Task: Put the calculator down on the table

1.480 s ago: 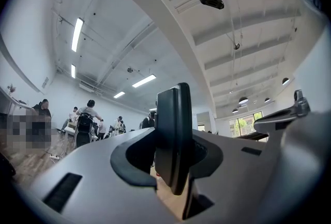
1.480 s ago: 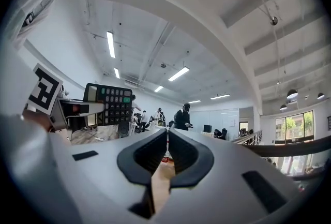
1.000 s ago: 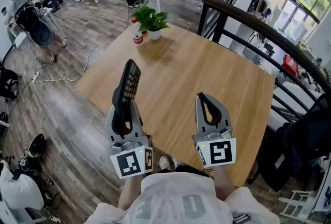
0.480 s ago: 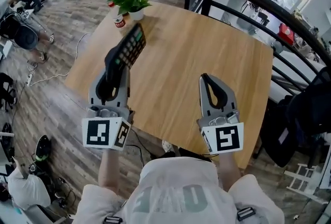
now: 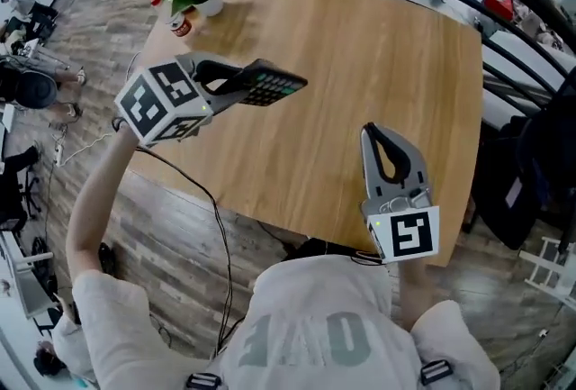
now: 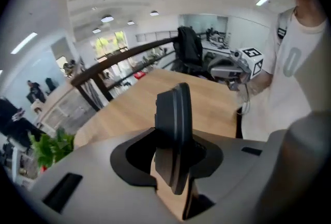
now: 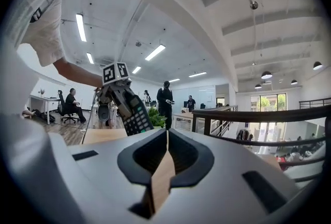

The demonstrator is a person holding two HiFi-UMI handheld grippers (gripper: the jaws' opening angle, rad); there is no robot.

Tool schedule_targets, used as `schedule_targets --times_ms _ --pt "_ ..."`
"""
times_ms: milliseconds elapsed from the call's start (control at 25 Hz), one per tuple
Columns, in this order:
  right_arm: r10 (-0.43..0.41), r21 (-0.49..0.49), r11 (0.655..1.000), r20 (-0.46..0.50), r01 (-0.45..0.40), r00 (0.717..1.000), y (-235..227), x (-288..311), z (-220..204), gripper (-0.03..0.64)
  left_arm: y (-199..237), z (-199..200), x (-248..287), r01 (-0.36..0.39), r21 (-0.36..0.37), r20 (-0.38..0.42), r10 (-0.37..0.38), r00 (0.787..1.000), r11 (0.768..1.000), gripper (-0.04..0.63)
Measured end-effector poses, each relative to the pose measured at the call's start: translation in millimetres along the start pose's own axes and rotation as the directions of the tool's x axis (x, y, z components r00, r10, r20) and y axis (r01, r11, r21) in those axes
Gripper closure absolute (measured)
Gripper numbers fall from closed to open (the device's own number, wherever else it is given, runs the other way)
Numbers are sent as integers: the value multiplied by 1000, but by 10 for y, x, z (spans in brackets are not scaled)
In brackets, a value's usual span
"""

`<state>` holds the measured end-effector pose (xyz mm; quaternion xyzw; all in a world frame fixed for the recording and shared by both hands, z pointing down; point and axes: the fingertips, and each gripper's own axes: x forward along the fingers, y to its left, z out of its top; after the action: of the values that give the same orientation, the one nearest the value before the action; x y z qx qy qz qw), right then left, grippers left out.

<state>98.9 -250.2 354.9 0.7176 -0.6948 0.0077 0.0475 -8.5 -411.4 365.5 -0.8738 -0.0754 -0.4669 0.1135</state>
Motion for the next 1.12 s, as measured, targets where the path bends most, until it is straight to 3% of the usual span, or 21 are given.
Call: schedule_targets --times_ms 40,80,120,160,240,320,360,440,520,640,920,1000,1120 --pt "-6 15 1000 -8 6 1000 -34 -3 -43 594 -40 -62 150 90 16 -62 -89 994 996 474" --pt "-11 27 1000 -19 11 1000 -66 -12 -97 594 -108 -132 295 190 29 -127 -185 974 981 474" --pt "-15 36 999 -33 16 999 -91 -20 -160 594 -198 -212 436 294 37 -195 -282 939 955 474" --pt "-17 43 999 -48 20 999 -108 -24 -226 594 -302 -303 570 395 40 -261 -372 891 918 474" --pt "-20 56 998 -76 24 997 -121 -14 -350 594 -527 -501 819 570 23 -378 -520 766 822 474" --pt "-20 75 997 -105 28 994 -126 4 -456 594 -728 -668 1056 685 -23 -452 -619 643 728 474" --pt "-19 87 996 -116 29 993 -135 16 -500 594 -806 -727 1175 721 -43 -474 -649 594 692 474" --pt "-20 111 993 -132 34 991 -164 36 -577 594 -922 -819 1403 766 -77 -507 -687 521 638 474" --pt "-18 132 991 -149 38 989 -190 44 -654 594 -1000 -890 1592 795 -109 -529 -712 462 597 474" --pt "-7 152 988 -175 34 984 -221 79 -764 594 -1031 -933 1792 820 -159 -537 -745 396 551 474" --pt "35 171 985 -245 8 969 -244 204 -1053 594 -1049 -912 2047 851 -234 -543 -789 287 470 474" --pt "46 180 984 -261 2 964 -231 227 -1119 594 -1082 -920 2103 855 -249 -543 -797 266 456 474" --pt "57 197 980 -263 -4 963 -229 284 -1160 594 -1064 -930 2156 856 -256 -543 -799 258 450 474"
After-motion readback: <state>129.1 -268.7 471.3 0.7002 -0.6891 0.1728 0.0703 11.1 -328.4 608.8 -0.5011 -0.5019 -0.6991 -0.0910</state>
